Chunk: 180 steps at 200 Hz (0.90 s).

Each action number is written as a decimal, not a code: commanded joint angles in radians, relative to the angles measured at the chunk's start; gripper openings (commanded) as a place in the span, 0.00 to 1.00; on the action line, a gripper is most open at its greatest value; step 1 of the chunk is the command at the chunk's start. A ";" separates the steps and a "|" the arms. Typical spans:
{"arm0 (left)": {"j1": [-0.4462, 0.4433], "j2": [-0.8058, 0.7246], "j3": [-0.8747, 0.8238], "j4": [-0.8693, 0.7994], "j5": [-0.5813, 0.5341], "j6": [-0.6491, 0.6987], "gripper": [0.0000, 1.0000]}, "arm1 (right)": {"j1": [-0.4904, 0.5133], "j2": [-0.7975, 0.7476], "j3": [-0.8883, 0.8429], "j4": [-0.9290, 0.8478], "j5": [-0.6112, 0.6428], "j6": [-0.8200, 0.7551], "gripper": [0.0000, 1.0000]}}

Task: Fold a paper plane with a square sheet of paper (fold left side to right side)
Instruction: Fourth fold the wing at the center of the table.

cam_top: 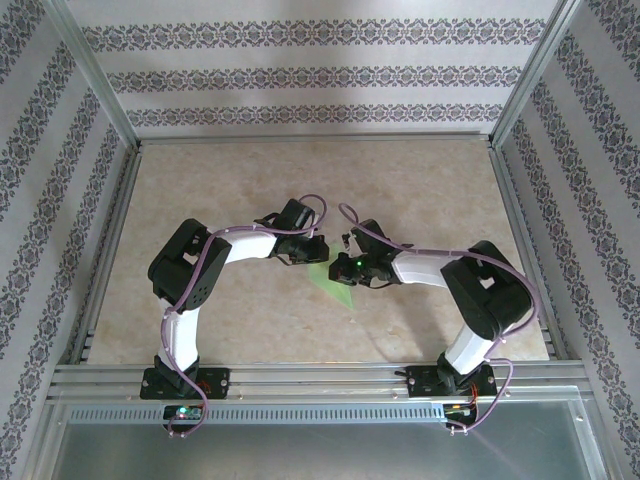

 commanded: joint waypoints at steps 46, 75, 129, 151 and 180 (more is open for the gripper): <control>0.019 0.035 -0.004 -0.077 -0.061 0.033 0.11 | 0.014 0.016 -0.045 -0.014 0.043 -0.001 0.00; 0.019 0.037 -0.002 -0.081 -0.067 0.035 0.11 | 0.019 -0.039 -0.129 -0.017 0.021 0.017 0.00; 0.020 0.036 0.008 -0.093 -0.074 0.046 0.11 | 0.039 -0.191 -0.286 -0.050 -0.001 0.069 0.00; 0.021 0.030 0.010 -0.092 -0.072 0.053 0.11 | 0.030 -0.281 -0.327 -0.114 0.016 0.065 0.00; 0.021 0.012 0.011 -0.069 -0.047 0.052 0.13 | 0.015 -0.402 -0.320 -0.208 0.016 0.036 0.03</control>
